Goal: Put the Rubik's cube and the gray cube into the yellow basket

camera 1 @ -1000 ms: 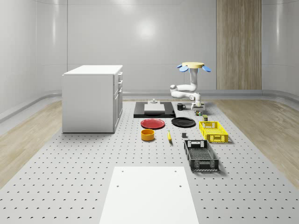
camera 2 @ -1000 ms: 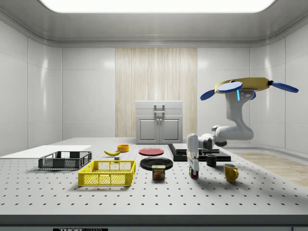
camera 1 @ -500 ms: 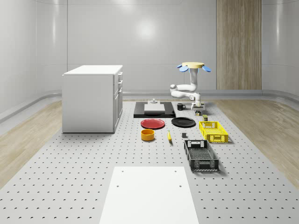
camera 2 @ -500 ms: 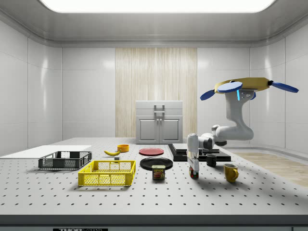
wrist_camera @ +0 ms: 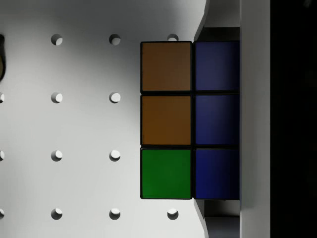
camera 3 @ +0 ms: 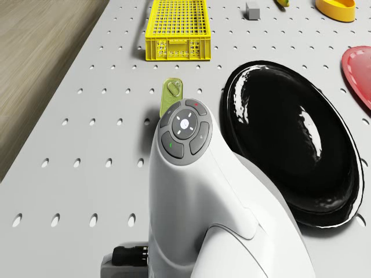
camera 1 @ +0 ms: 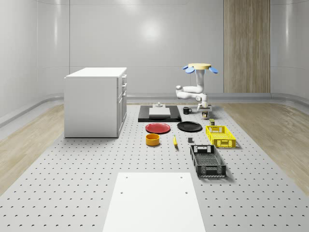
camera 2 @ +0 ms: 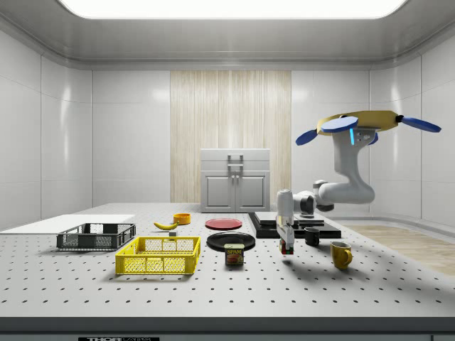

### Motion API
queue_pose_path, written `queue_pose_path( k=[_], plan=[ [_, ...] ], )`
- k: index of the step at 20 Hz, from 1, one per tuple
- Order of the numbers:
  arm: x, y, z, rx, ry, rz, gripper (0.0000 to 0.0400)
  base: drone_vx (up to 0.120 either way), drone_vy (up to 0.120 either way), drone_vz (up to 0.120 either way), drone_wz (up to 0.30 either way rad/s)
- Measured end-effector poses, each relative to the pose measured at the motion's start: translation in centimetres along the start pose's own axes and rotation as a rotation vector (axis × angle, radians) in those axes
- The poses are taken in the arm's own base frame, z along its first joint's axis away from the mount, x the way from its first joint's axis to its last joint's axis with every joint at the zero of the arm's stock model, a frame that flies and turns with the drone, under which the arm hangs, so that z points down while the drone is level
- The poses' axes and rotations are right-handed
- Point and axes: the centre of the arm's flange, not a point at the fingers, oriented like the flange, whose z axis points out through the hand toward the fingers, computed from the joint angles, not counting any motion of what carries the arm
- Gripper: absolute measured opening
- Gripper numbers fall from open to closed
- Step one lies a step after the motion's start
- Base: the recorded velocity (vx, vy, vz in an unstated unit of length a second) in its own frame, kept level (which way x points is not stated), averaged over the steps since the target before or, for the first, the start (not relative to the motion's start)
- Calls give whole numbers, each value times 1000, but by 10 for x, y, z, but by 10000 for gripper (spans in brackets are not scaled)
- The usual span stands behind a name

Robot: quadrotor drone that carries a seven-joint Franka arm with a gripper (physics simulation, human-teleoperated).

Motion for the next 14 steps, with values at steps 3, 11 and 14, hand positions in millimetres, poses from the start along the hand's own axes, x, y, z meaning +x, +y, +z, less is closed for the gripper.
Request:
queue_pose_path(
  k=[3, 11, 14],
  plan=[
    [0, 0, -7, 0, 0, 0, 325, 0, 0, 120, 0],
    [0, 0, -15, 0, 0, 0, 325, 70, 0, 120, 0],
    [0, 0, -16, 0, 0, 0, 325, 120, 0, 27, 0]
  ],
)
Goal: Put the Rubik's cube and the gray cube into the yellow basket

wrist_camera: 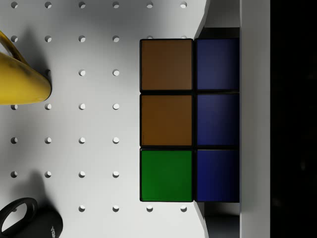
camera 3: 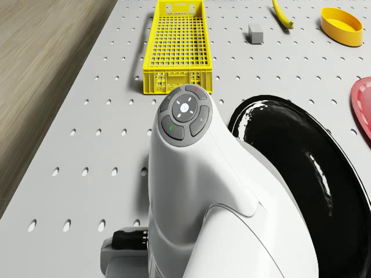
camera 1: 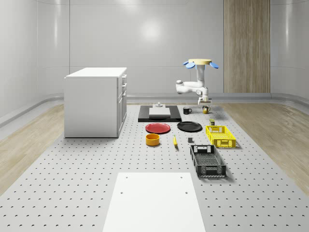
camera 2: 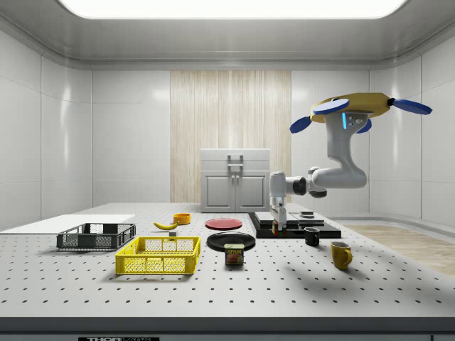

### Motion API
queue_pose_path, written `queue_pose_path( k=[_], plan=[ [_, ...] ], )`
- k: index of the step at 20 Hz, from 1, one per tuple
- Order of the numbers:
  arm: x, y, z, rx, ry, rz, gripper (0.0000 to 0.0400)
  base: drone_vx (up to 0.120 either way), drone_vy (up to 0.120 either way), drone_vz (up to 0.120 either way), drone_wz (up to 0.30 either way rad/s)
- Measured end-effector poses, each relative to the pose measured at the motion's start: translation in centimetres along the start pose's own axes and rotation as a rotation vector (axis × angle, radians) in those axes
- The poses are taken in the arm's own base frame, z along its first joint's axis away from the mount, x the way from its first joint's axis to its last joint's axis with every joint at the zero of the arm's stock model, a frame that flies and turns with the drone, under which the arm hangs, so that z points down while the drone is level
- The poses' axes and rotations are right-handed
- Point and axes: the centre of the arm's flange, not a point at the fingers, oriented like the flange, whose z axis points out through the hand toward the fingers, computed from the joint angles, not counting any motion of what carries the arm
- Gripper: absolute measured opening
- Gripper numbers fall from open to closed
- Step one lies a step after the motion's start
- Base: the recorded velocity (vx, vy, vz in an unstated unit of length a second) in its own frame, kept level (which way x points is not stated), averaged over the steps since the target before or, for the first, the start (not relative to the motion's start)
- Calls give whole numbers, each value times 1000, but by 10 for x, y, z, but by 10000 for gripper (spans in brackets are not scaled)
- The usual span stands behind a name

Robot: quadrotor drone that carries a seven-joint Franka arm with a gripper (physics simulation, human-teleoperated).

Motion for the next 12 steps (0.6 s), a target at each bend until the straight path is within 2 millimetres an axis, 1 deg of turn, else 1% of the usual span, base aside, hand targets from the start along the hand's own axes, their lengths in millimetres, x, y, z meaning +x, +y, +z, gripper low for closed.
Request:
queue_pose_path(
  k=[11, 12],
  plan=[
    [0, 0, -1, 0, 0, 0, 325, 120, 0, 0, 0],
    [0, 0, -1, 0, 0, 0, 325, 120, 40, 0, 0]
  ],
)
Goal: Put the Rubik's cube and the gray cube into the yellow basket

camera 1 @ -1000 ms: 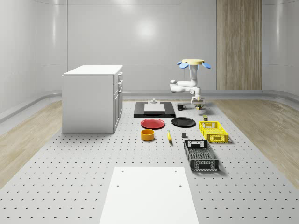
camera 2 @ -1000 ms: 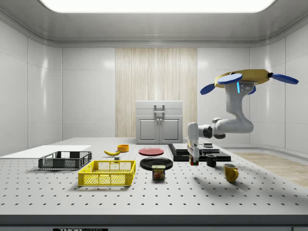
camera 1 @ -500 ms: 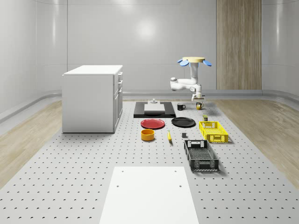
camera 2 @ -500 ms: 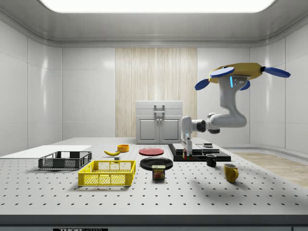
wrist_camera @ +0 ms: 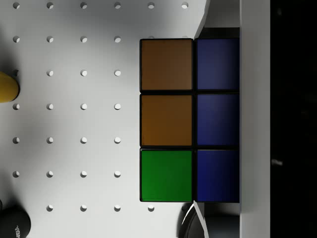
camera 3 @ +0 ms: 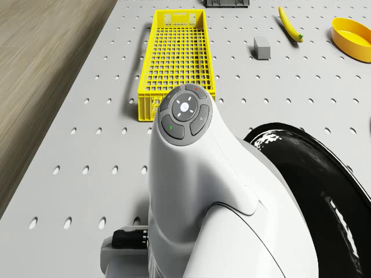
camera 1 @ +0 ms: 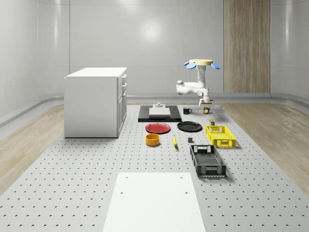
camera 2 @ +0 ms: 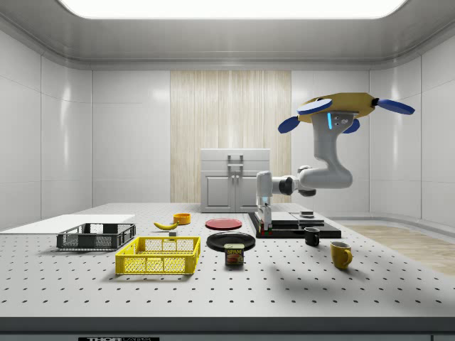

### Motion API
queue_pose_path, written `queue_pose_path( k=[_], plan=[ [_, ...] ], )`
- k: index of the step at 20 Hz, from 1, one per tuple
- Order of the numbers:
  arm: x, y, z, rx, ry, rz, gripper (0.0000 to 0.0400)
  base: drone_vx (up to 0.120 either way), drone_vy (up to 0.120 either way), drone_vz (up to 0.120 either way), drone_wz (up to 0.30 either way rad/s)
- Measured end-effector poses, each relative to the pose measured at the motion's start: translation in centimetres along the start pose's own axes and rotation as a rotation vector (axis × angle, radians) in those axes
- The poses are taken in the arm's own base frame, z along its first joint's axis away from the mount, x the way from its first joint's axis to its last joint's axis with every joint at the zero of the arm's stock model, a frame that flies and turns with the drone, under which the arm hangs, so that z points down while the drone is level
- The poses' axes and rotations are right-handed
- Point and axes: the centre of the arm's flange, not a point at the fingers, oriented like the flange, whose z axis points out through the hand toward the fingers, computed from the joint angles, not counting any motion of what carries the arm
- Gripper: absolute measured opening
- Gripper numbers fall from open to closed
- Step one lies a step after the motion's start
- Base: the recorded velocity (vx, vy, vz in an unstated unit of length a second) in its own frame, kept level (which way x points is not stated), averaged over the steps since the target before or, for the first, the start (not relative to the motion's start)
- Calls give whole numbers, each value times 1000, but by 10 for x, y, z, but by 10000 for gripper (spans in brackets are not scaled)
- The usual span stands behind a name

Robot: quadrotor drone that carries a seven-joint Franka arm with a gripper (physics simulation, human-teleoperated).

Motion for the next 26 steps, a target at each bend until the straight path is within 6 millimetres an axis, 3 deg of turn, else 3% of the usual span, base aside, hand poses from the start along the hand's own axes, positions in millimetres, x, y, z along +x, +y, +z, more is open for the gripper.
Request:
queue_pose_path(
  k=[4, 9, 26],
  plan=[
    [0, 0, 0, 0, 0, 0, 325, 120, 110, 0, 0],
    [0, 0, 0, 0, 0, 0, 325, 120, 0, 64, 0],
    [0, 0, 0, 0, 0, 0, 325, 120, 0, 0, 0]
  ],
)
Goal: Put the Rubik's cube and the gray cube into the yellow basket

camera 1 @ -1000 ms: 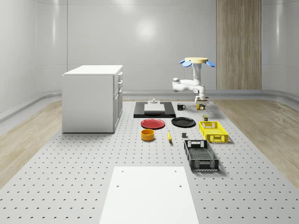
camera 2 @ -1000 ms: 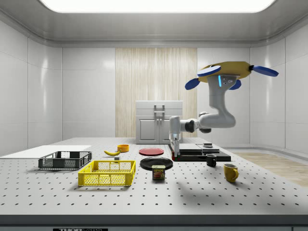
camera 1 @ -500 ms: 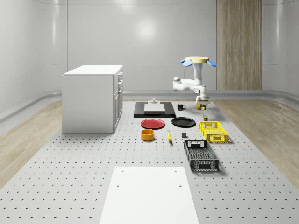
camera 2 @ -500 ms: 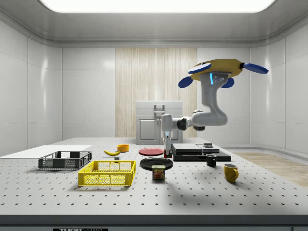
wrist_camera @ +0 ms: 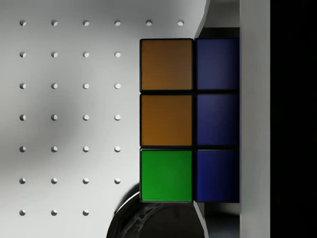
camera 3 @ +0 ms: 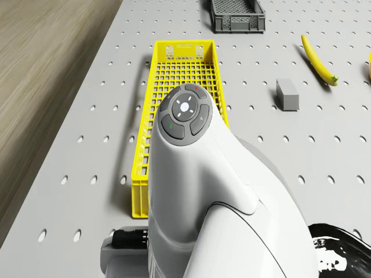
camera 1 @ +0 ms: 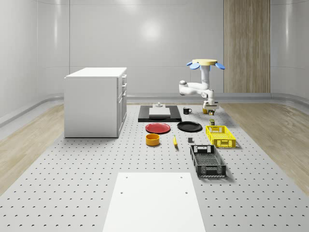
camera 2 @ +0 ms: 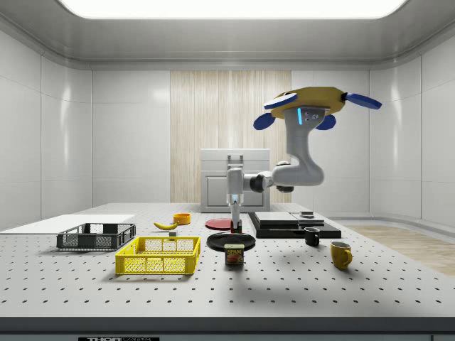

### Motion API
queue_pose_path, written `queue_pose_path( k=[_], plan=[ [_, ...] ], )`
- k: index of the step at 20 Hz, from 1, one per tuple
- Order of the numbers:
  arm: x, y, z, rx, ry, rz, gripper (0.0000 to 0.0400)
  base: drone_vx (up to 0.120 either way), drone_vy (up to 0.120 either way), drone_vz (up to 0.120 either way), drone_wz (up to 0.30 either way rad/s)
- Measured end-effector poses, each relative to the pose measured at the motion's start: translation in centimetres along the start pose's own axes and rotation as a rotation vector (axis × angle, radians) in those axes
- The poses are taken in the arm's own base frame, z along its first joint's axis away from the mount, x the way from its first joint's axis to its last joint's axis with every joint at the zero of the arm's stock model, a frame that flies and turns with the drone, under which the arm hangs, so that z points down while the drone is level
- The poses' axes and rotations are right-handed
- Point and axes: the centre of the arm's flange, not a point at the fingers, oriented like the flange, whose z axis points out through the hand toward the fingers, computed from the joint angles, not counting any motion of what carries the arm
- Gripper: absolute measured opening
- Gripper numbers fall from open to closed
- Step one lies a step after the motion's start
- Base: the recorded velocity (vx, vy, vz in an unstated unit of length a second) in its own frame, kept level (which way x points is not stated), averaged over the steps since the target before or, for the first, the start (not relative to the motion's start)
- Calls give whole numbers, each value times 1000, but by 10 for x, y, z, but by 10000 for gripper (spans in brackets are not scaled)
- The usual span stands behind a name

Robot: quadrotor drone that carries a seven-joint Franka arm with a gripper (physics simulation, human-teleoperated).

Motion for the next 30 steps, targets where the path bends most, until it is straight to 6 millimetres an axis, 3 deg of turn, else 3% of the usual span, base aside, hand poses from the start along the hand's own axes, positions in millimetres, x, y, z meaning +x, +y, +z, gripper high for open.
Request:
queue_pose_path(
  k=[30],
  plan=[
    [0, 0, 0, 0, 0, 0, 325, 120, 0, 0, 0]
  ],
)
